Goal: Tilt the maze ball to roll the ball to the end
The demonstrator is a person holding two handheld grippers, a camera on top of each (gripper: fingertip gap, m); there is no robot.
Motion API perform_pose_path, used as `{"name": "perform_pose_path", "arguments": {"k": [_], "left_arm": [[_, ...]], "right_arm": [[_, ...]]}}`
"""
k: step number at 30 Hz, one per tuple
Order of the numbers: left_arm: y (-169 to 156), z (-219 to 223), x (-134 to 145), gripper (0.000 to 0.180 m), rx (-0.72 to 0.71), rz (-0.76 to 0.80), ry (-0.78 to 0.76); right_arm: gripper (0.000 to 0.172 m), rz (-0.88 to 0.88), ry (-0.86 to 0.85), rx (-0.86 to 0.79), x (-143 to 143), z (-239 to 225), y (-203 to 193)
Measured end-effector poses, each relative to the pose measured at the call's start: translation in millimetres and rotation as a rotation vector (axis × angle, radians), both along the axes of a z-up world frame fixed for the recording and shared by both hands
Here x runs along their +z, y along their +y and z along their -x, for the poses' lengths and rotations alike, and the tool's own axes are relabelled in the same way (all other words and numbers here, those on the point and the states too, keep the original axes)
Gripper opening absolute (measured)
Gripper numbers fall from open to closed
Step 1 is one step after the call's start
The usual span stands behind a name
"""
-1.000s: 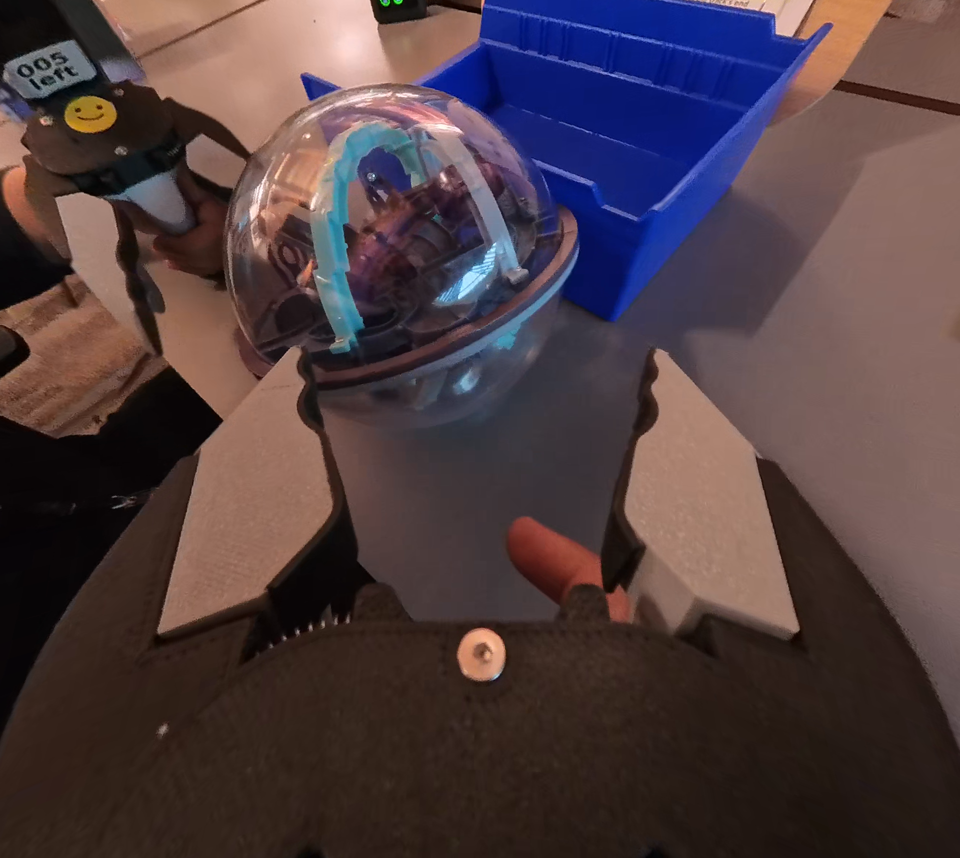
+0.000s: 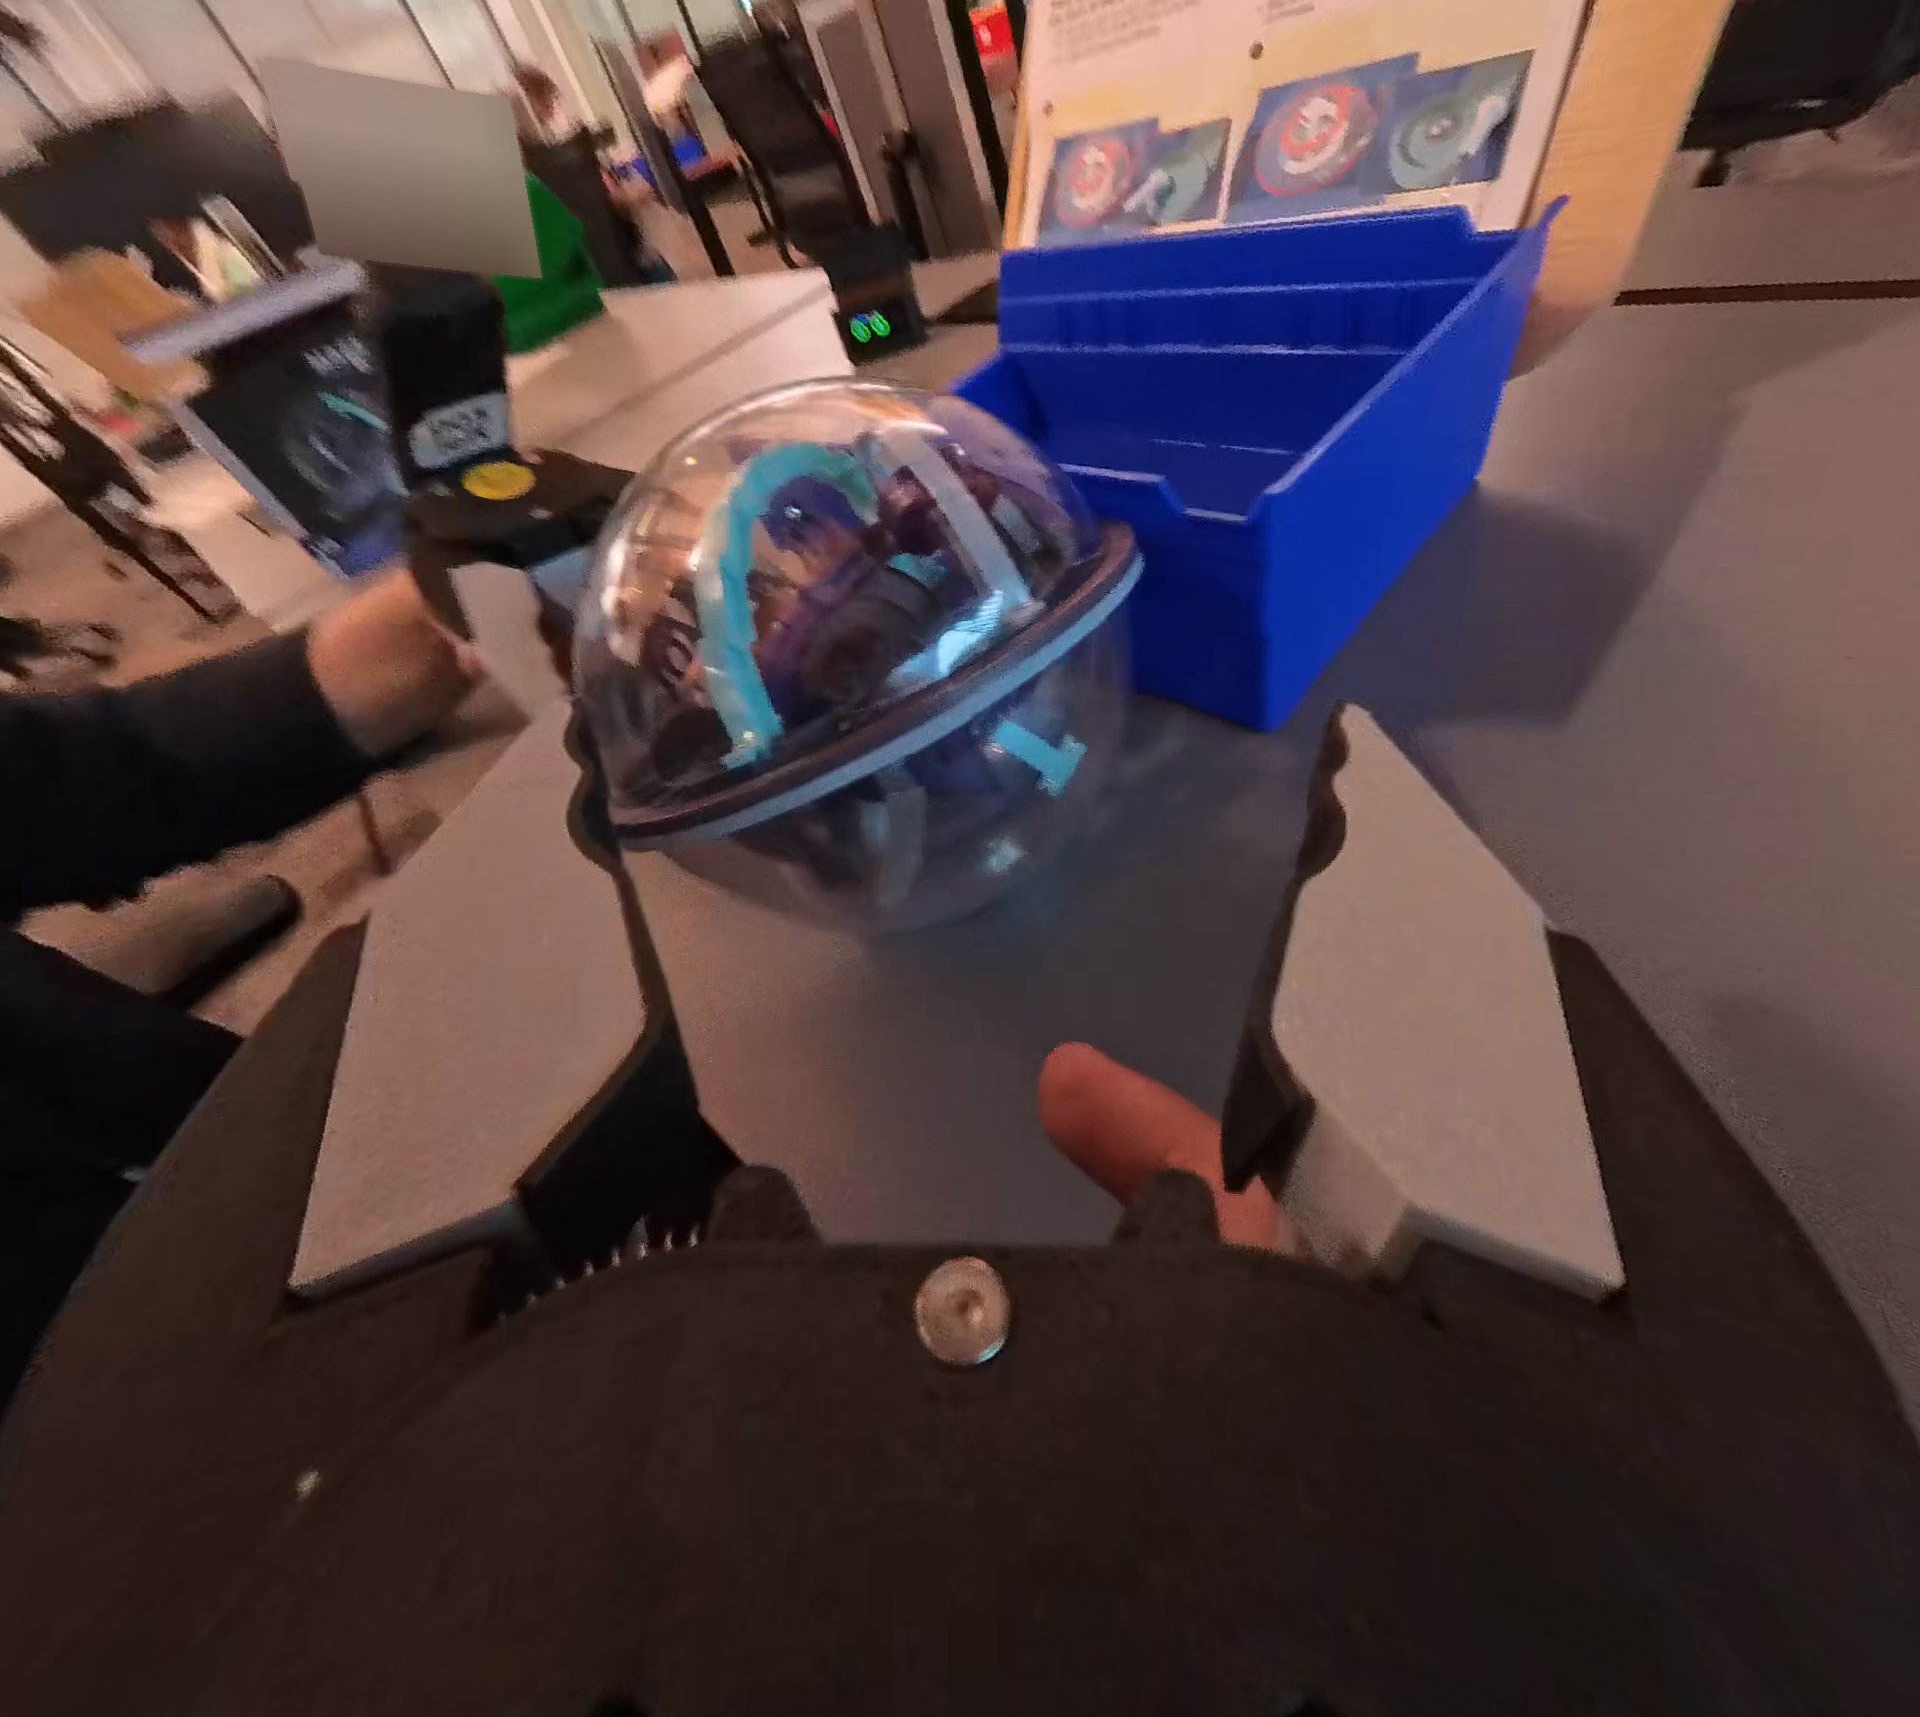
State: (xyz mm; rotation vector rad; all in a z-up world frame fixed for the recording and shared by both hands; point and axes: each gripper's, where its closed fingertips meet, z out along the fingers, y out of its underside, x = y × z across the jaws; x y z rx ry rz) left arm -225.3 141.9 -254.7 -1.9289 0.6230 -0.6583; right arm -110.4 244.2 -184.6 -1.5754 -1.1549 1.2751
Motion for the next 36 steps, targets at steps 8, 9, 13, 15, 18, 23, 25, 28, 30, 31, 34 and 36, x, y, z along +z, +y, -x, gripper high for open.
{"name": "perform_pose_path", "arguments": {"k": [8, 9, 13, 15, 18, 23, 25, 28, 30, 31, 34, 36], "left_arm": [[8.3, -16.1, 7.4, 0.109, -0.036, 0.009, -0.044], [8.7, -17.4, 7.4, 0.109, -0.034, 0.008, -0.041], [0.5, -23.9, 8.6, 0.102, -0.049, -0.003, -0.037], [-5.3, -27.7, 10.7, 0.098, -0.063, -0.014, -0.041], [-12.6, -34.9, 11.6, 0.099, -0.086, -0.020, -0.039], [-20.0, -46.8, 11.6, 0.098, -0.116, -0.018, -0.040], [-24.6, -53.1, 13.0, 0.096, -0.136, -0.022, -0.043], [-31.5, -58.4, 14.5, 0.096, -0.150, -0.035, -0.033], [-34.2, -54.5, 14.2, 0.098, -0.135, -0.038, -0.015], [-34.6, -49.6, 13.9, 0.099, -0.118, -0.048, 0.003], [-31.1, -26.4, 14.6, 0.098, -0.040, -0.078, 0.065], [-25.2, -9.2, 21.1, 0.099, 0.021, -0.089, 0.093]], "right_arm": [[0.136, 0.078, -0.009, 0.067, -29.1, 17.9, -34.7], [0.136, 0.081, -0.008, 0.071, -29.3, 20.3, -35.8], [0.132, 0.085, -0.013, 0.079, -29.7, 26.7, -35.0], [0.128, 0.063, -0.039, 0.067, -32.9, 27.8, -31.2], [0.126, 0.037, -0.053, 0.082, -32.6, 28.3, -29.8], [0.128, 0.027, -0.066, 0.113, -32.0, 26.7, -21.8], [0.128, 0.021, -0.071, 0.136, -33.9, 24.6, -19.2], [0.130, 0.021, -0.069, 0.126, -35.7, 19.2, -12.8], [0.131, 0.028, -0.051, 0.111, -34.2, 13.9, -10.8], [0.132, 0.027, -0.038, 0.112, -33.6, 10.7, -11.7], [0.132, 0.009, -0.020, 0.138, -36.3, 1.4, -19.5], [0.135, 0.027, -0.022, 0.151, -42.8, -0.8, -25.0]]}}
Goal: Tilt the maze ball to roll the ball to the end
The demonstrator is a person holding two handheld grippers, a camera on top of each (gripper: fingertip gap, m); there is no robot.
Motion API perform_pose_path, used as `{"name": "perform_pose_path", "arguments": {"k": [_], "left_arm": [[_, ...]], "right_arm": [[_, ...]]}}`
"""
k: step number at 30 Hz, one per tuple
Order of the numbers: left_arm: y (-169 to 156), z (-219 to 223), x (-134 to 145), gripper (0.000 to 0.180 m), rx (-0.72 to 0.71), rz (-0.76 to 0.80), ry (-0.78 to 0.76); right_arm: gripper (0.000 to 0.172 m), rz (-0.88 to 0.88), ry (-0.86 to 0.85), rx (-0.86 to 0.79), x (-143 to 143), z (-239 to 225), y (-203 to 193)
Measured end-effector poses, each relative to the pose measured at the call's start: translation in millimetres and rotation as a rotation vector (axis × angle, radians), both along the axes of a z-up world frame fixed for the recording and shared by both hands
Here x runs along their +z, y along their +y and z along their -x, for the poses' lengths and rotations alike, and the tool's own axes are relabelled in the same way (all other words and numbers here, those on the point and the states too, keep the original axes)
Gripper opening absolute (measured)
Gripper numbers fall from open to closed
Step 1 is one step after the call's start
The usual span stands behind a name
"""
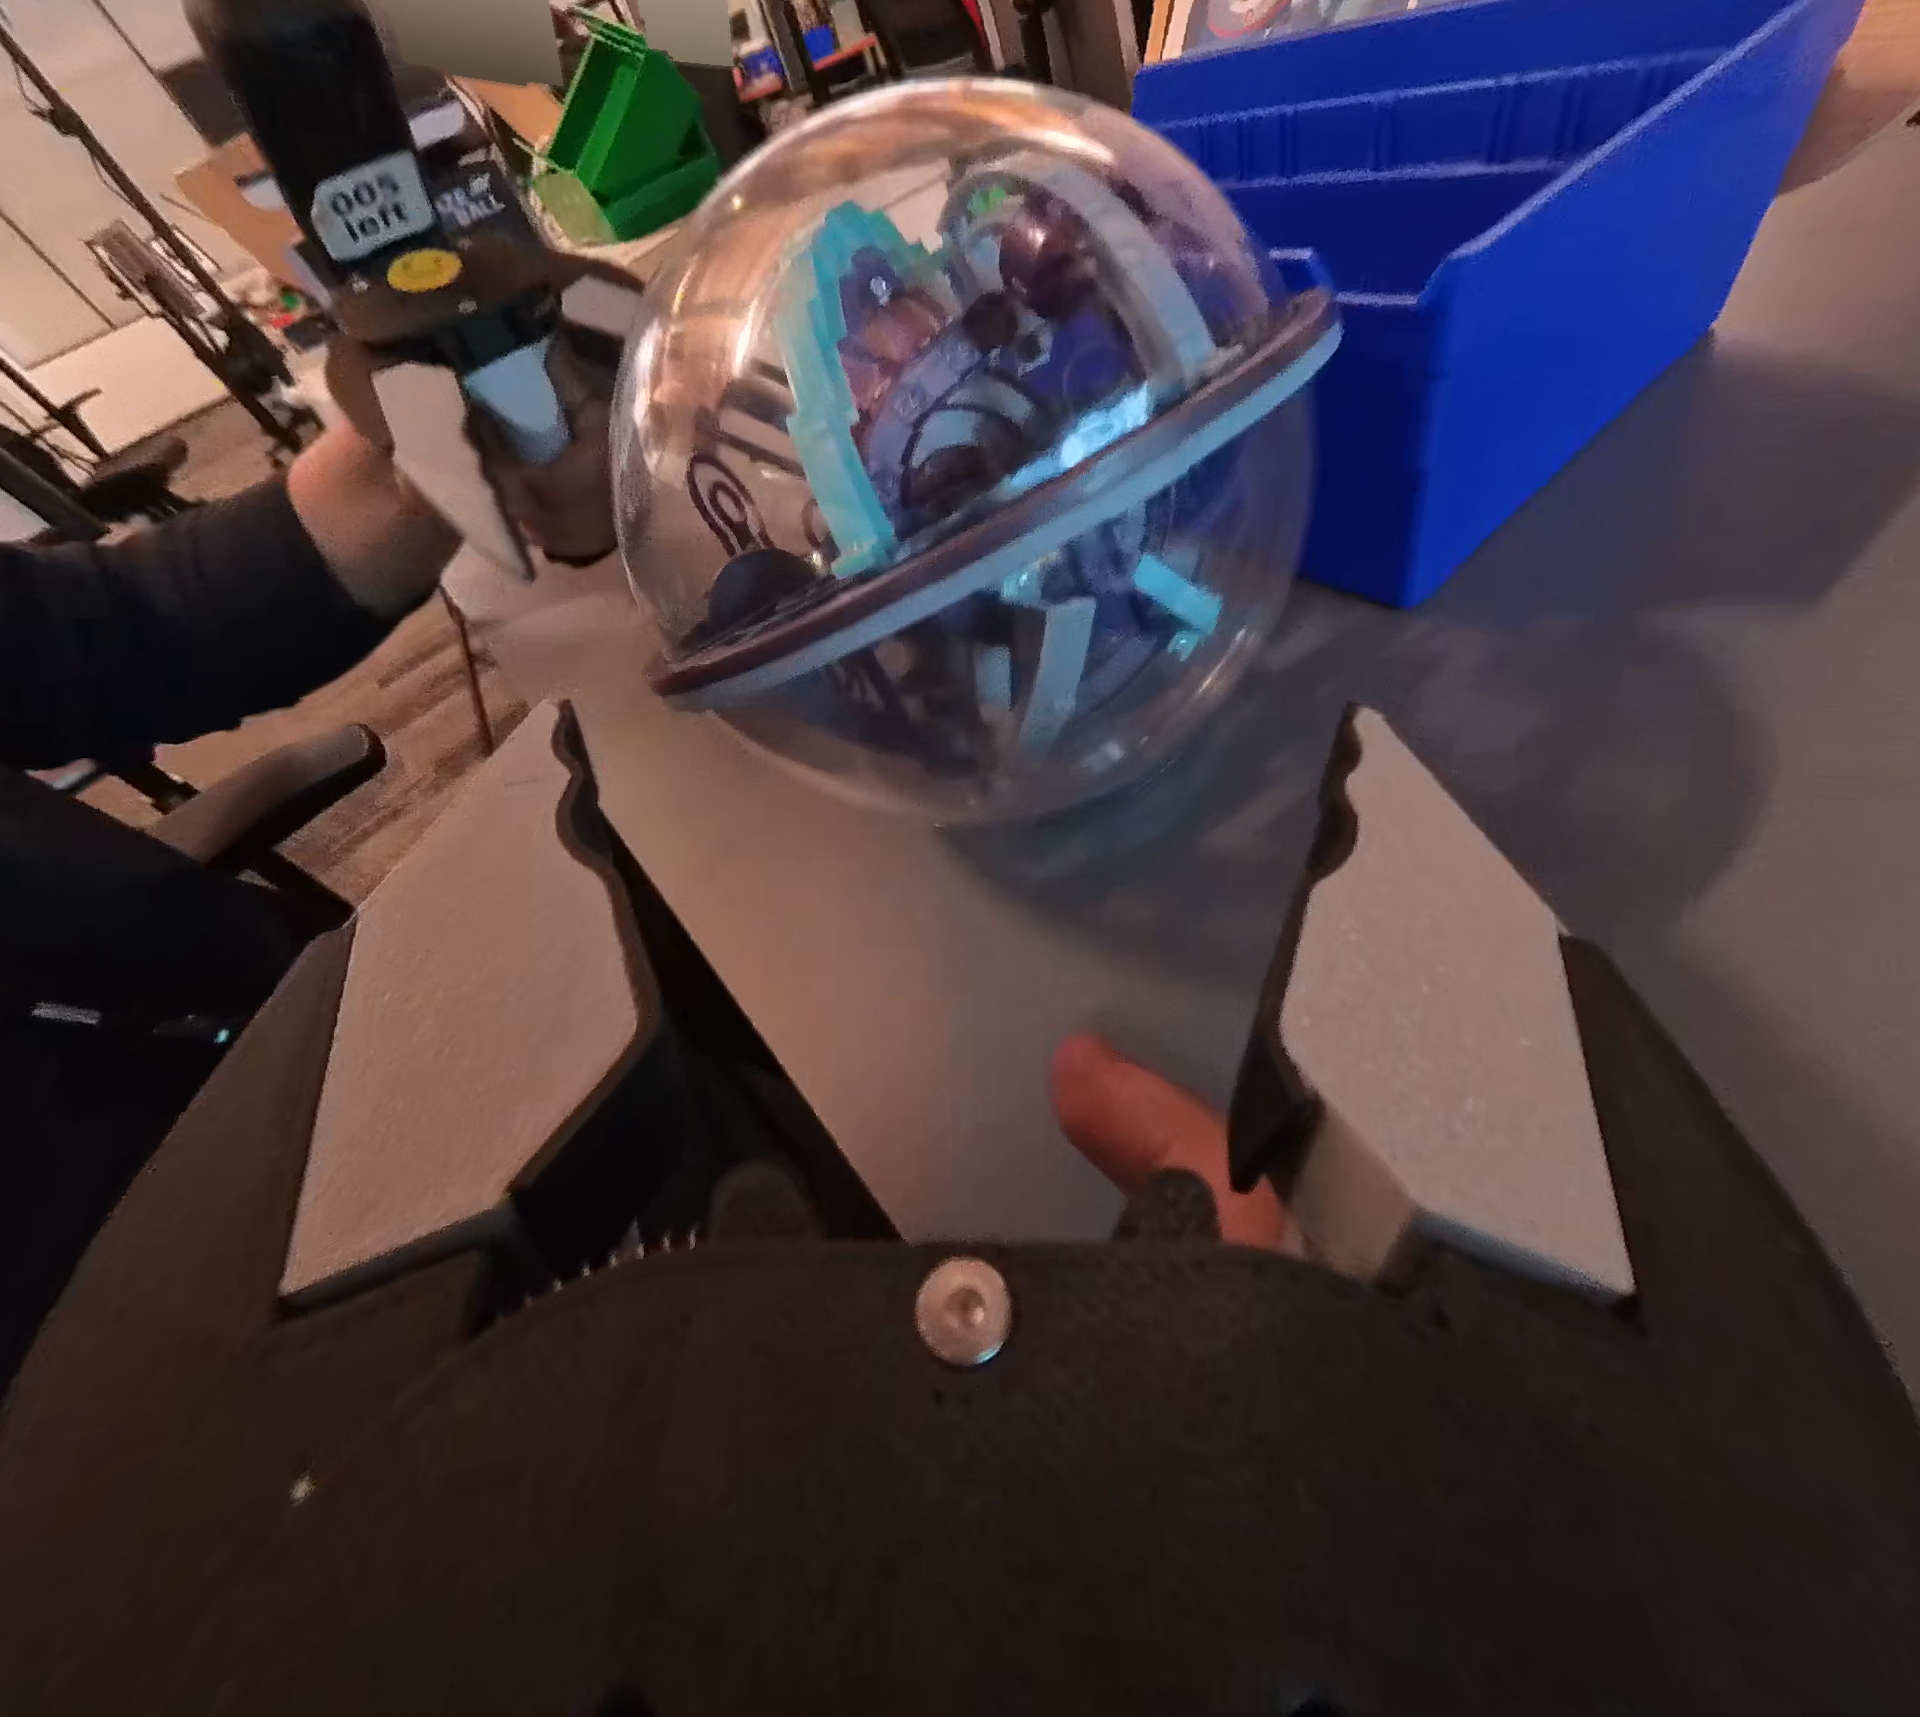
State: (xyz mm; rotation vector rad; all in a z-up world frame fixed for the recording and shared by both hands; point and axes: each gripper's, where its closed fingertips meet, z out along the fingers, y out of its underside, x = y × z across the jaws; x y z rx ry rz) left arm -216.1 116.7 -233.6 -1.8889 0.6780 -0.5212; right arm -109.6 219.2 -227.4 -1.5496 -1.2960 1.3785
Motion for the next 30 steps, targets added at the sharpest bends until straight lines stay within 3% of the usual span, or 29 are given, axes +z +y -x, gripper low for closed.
{"name": "perform_pose_path", "arguments": {"k": [8, 15, 22, 26, 30], "left_arm": [[35.3, 26.9, 56.1, 0.096, 0.105, -0.068, 0.017], [64.7, 13.8, 59.2, 0.092, 0.125, -0.021, -0.011], [47.0, 7.2, 25.3, 0.095, 0.094, -0.004, 0.065], [38.9, 12.1, -8.3, 0.097, 0.041, 0.021, 0.186], [48.8, 13.6, -36.9, 0.099, 0.036, 0.021, 0.332]], "right_arm": [[0.139, 0.078, 0.020, -0.008, -13.6, 8.8, -7.1], [0.139, 0.062, 0.029, -0.026, -15.4, 6.3, -7.5], [0.141, -0.043, 0.023, -0.046, -11.8, -1.5, -5.3], [0.142, -0.084, 0.103, -0.028, 5.2, -5.2, -0.9], [0.146, -0.229, 0.053, 0.049, 2.0, -1.5, 1.7]]}}
